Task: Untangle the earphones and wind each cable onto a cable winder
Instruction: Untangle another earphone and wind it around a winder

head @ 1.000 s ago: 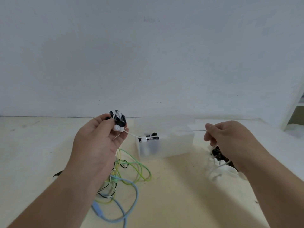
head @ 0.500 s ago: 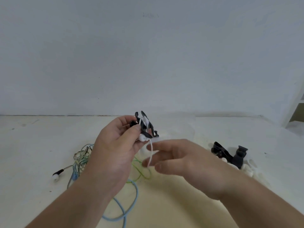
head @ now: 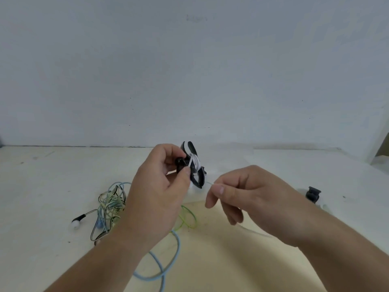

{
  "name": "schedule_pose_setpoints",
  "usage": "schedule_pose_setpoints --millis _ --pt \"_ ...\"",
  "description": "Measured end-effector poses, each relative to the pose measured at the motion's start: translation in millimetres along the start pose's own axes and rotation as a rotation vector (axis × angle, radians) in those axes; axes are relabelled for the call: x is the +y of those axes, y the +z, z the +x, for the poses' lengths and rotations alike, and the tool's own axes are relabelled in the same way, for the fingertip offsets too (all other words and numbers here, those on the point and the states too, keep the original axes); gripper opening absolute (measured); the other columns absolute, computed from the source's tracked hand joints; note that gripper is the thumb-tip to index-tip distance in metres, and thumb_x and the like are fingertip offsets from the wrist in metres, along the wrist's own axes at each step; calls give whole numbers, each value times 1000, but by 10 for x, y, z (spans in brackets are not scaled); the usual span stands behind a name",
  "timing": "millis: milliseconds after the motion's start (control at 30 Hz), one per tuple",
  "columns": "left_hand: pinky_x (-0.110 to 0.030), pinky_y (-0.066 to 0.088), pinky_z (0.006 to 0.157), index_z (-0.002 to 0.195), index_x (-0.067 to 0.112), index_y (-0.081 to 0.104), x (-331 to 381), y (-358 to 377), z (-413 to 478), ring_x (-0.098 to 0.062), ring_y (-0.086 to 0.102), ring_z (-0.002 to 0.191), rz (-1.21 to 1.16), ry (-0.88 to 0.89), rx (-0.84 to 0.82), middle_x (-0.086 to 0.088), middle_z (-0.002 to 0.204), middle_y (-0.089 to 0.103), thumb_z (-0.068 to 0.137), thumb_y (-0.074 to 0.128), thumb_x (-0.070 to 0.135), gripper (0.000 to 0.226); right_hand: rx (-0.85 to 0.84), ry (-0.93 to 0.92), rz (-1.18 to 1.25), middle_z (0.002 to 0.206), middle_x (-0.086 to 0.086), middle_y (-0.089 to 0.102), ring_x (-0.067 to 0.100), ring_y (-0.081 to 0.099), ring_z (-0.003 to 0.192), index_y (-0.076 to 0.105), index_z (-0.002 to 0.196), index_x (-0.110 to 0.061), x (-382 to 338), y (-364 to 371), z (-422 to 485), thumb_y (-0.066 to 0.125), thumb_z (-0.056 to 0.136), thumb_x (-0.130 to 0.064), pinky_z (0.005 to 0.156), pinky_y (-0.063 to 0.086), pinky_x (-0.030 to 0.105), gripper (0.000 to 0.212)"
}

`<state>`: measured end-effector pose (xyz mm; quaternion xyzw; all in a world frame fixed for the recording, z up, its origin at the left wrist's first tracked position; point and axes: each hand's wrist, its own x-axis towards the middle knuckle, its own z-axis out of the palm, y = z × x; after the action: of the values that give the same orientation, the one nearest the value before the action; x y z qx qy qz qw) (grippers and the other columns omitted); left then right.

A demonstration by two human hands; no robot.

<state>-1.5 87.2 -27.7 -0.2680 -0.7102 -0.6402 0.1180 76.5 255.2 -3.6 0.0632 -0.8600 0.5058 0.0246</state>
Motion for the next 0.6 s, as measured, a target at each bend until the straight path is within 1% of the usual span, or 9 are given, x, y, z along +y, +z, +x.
schedule_pose_setpoints --millis 33,67,167,233,300,400,433,533,600 --pt "-15 50 74 97 21 60 0 6 5 -6 67 82 -18 -11 14 6 89 71 91 61 0 22 -33 5 -10 52 -2 51 14 50 55 75 81 -16 1 -4 -5 54 100 -29 65 42 24 31" --pt "-18 51 74 97 20 61 -3 12 9 -8 67 81 -48 -34 28 2 89 71 91 61 1 20 -71 16 -21 52 0 49 15 49 54 75 83 -15 10 7 -7 53 101 -28 62 42 21 31" --pt "-34 54 83 98 15 62 -35 32 22 -16 65 81 -164 -139 47 -11 93 72 93 59 3 14 -140 40 -67 55 0 44 16 45 55 74 86 -15 53 68 13 51 102 -29 58 40 20 31" --pt "-38 54 85 99 15 63 -55 36 21 -18 65 82 -184 -167 34 -12 93 72 94 59 4 13 -150 30 -79 56 0 44 16 45 57 74 86 -16 71 75 23 51 102 -30 59 40 22 31" --pt "-35 55 83 100 15 63 -58 34 15 -18 66 83 -172 -157 24 -10 93 72 94 60 4 12 -155 3 -68 57 1 44 16 45 58 74 87 -16 67 66 19 52 102 -29 60 41 21 30" --pt "-17 51 75 98 16 62 -31 29 -2 -7 68 82 -87 -62 -33 2 90 72 91 62 0 18 -150 -35 -66 58 2 44 15 46 59 74 88 -15 78 57 11 52 102 -28 61 41 21 30" --pt "-14 50 74 98 17 62 -21 27 -7 -5 67 81 -54 -30 -59 7 88 72 91 62 -2 20 -147 -39 -74 59 1 45 15 47 59 74 87 -16 81 56 14 52 102 -29 61 41 21 29" --pt "-12 49 71 98 19 61 -6 10 -17 -4 66 80 -9 20 -105 12 85 69 91 61 -3 23 -143 -58 -84 58 0 46 17 47 59 74 86 -19 79 53 18 53 101 -32 63 41 29 29" --pt "-12 49 72 98 20 61 -9 -4 -6 -6 66 82 -1 30 -115 9 87 70 91 61 -3 24 -117 -63 -68 58 6 44 27 42 57 74 82 -19 62 33 11 55 96 -37 61 36 34 30"
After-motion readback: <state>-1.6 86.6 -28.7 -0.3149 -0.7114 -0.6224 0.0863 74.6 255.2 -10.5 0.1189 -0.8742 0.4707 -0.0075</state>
